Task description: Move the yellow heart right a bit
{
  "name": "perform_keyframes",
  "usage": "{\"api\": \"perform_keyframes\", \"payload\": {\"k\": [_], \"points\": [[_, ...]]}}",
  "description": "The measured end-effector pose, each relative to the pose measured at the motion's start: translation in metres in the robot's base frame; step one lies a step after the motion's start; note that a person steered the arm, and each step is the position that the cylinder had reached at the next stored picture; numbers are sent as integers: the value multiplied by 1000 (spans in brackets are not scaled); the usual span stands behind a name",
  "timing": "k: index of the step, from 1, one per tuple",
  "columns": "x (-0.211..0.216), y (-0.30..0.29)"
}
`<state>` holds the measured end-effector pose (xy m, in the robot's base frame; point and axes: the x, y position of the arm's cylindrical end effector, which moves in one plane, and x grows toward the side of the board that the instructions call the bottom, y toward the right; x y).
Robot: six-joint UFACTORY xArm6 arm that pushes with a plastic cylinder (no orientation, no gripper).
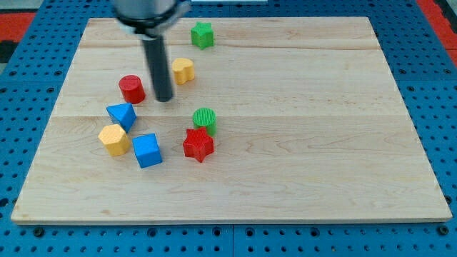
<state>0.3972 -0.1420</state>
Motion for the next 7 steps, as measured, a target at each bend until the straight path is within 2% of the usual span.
{"api": "perform_keyframes", "payload": {"k": [1,3,4,6,7], "points": [[-17,-21],[-42,52],[-45,67],[-37,48],[-13,56]]}}
